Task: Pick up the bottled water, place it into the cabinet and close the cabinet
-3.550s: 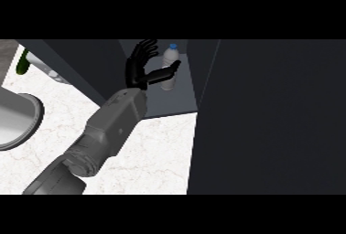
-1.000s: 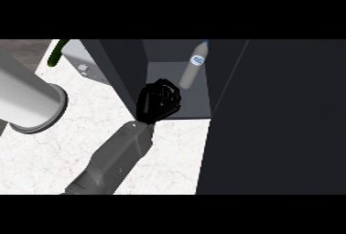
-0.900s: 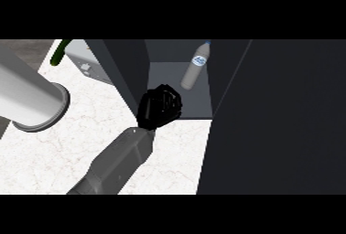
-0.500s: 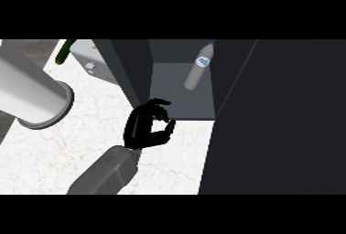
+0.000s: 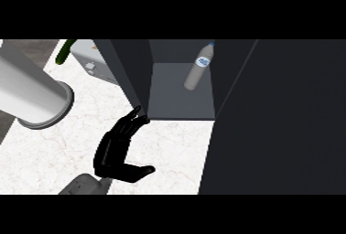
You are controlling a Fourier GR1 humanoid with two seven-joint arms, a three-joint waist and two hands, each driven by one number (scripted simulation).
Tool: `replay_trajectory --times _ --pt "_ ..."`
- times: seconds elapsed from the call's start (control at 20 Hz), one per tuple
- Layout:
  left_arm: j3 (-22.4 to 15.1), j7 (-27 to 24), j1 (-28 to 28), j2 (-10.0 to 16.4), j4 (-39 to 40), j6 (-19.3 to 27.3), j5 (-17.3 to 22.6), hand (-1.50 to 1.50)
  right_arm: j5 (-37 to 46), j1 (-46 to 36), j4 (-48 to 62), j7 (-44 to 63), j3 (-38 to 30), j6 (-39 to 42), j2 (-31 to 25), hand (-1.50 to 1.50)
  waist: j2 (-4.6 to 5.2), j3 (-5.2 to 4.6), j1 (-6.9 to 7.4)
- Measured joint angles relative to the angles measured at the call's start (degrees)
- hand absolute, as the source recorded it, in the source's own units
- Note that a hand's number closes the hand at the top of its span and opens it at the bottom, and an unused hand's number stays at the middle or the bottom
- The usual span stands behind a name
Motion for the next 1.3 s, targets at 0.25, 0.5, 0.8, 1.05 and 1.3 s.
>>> replay_trajectory --times 0.25,0.5,0.8,1.05,1.3 --pt "1.2 -1.06 8.2 7.09 -8.97 0.14 -0.18 -1.5 -0.08 -0.48 -0.39 1.17 6.72 -1.37 0.48 1.5 -0.01 -0.02 0.31" --pt "4.65 -2.55 14.61 14.72 -13.53 -0.85 0.45 -1.5 0.12 -1.89 -0.77 2.73 15.85 -4.26 1.61 1.5 -0.13 -0.13 0.52" --pt "8.06 -4.76 19.6 21.5 -16.39 -2.12 0.04 -1.5 0.9 -7.5 -0.76 5.21 26.4 -9.51 2.18 1.5 -0.24 -0.25 0.53" --pt "9.81 -6.1 23.88 25.77 -20.11 -3.64 0.3 -1.5 2.1 -13.37 -0.34 6.64 34.87 -14.0 3.39 1.5 -0.54 -0.31 0.72" --pt "11.58 -5.78 25.7 28.84 -23.24 -4.59 1.26 -1.5 4.82 -21.8 0.92 8.51 42.62 -19.7 4.98 1.5 -0.73 -0.41 0.75"
